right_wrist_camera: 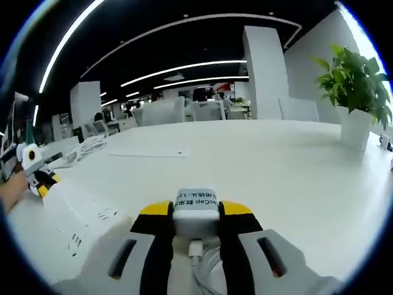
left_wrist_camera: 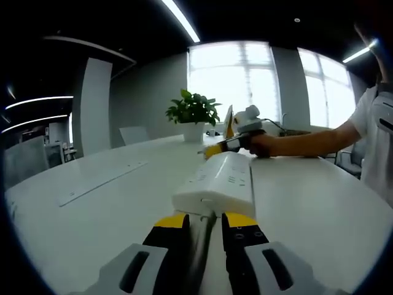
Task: Straighten the power strip on the desk, plug the charger into it
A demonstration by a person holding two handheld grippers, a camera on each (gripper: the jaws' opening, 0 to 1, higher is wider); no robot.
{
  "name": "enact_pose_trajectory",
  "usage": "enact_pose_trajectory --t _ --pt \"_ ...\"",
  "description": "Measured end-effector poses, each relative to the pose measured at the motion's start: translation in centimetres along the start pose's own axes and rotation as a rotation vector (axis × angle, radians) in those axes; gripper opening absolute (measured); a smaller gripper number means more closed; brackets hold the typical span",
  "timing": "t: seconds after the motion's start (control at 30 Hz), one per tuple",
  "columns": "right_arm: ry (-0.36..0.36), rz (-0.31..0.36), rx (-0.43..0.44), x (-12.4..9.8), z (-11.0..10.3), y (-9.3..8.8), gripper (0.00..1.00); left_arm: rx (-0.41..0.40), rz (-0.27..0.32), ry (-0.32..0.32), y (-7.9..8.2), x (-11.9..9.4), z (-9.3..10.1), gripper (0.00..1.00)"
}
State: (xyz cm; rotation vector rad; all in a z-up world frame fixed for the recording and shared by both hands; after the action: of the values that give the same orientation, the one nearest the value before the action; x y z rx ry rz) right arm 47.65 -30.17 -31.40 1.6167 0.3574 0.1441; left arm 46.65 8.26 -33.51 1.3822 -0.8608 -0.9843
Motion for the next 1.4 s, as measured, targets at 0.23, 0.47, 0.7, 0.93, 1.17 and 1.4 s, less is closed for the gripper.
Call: enact_pose_trajectory --t 0.23,0.47,0.7,0.93,1.17,1.4 --pt "0.018 -0.031 0.037 -1.0 -0.3 1.5 0.27 0.005 0.002 -0.004 0.0 0.0 -0.1 0.24" --pt "0.073 -0.144 0.040 -2.1 -0.7 3.5 0.27 0.006 0.002 -0.004 0.0 0.0 -0.2 0.24" --pt "0.128 -0.316 -0.087 -2.9 -2.5 5.8 0.27 0.009 0.002 -0.002 0.0 0.0 -0.4 0.24" --pt "0.171 -0.421 -0.059 -3.6 -3.3 9.6 0.27 0.014 0.005 -0.001 -0.1 0.0 0.0 0.24" --pt "0.164 -0.612 -0.122 -3.3 -4.2 15.7 0.27 0.013 0.005 -0.001 -0.1 0.0 0.3 0.24" --pt "0.136 -0.708 -0.191 -3.7 -7.2 18.6 0.27 0.014 0.006 -0.006 -0.2 0.1 0.1 0.24"
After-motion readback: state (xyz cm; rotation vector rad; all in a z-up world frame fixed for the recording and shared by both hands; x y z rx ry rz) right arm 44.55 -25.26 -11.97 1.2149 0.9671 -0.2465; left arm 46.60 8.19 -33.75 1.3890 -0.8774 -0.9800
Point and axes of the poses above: the point that each gripper's makers call its tool centre point, and the gripper's own axes: x roughly forward along the fingers, z roughly to its right, y roughly out of its top, the point moved 10 cm from there along -x, roughly backward along the fingers, and after that the axes turned 10 degrees about z, right-handed, at the moved point
